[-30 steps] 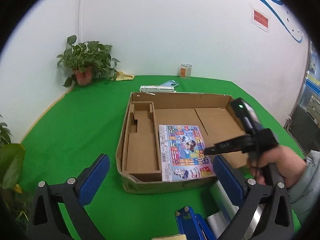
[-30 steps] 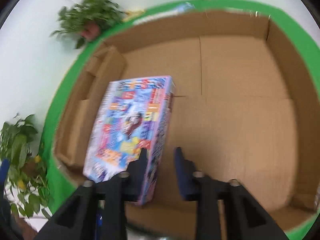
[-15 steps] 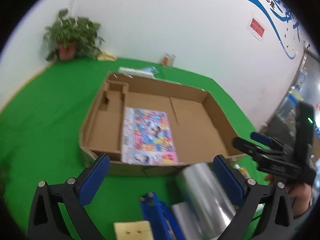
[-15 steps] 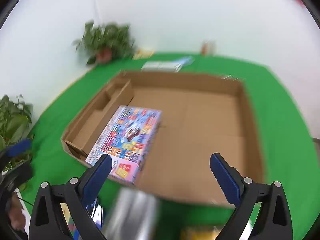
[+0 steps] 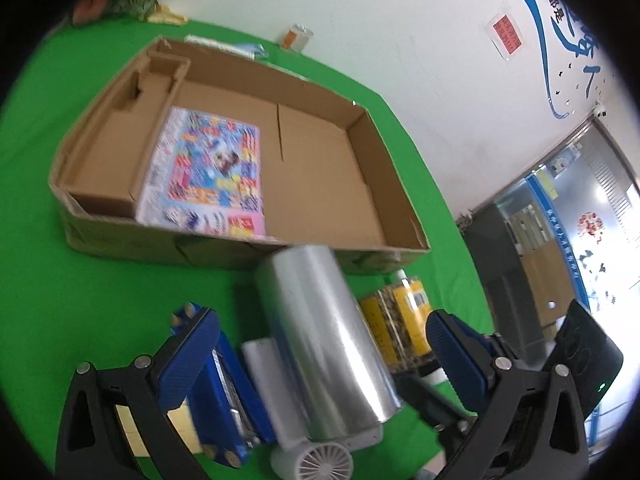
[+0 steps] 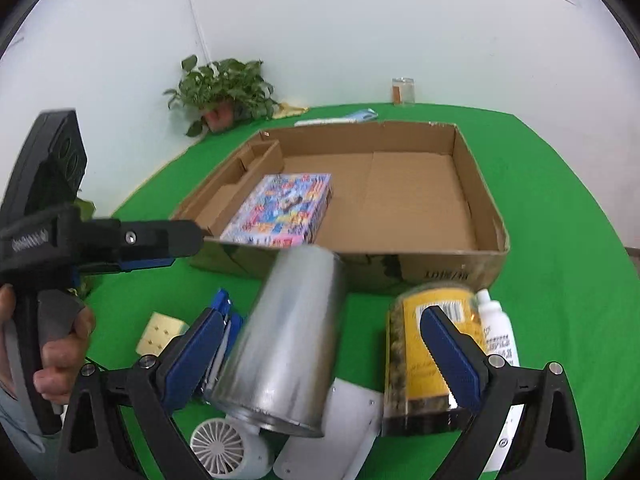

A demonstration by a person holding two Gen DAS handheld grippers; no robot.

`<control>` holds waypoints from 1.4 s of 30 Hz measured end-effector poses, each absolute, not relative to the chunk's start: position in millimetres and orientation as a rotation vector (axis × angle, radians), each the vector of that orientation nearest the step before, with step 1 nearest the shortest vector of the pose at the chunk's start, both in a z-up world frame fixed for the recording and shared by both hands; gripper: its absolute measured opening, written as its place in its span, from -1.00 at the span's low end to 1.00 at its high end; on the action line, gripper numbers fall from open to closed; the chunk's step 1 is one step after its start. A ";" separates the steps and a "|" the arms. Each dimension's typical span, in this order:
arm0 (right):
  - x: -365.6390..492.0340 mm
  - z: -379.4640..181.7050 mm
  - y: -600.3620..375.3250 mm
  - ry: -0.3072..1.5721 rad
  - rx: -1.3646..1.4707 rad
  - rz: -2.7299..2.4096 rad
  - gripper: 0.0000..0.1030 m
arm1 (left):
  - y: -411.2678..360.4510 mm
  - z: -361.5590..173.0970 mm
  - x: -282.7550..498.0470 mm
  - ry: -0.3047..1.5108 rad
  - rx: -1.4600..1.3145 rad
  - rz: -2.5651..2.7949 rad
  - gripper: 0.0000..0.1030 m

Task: Organize rigid objects
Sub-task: 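Grasp the silver metal cylinder with both grippers, then lift the silver cylinder with both grippers and carry it over the large box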

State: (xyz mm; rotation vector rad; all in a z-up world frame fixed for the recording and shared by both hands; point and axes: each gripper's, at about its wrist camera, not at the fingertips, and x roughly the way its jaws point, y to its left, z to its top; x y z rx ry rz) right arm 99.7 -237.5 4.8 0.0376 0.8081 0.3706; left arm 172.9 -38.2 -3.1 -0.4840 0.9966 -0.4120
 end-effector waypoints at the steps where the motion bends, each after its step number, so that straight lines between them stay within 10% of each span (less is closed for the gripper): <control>1: 99.4 0.9 -234.8 0.819 0.042 0.376 0.93 | -39.8 -6.4 174.4 1.011 -0.501 -0.420 0.98; 20: 123.0 -47.6 -217.2 0.990 0.109 0.456 0.73 | -85.2 -71.3 229.1 1.320 -0.471 -0.446 0.69; 42: 143.7 -71.8 -212.7 1.026 0.153 0.534 0.73 | -81.2 -52.6 195.0 1.202 -0.459 -0.421 0.62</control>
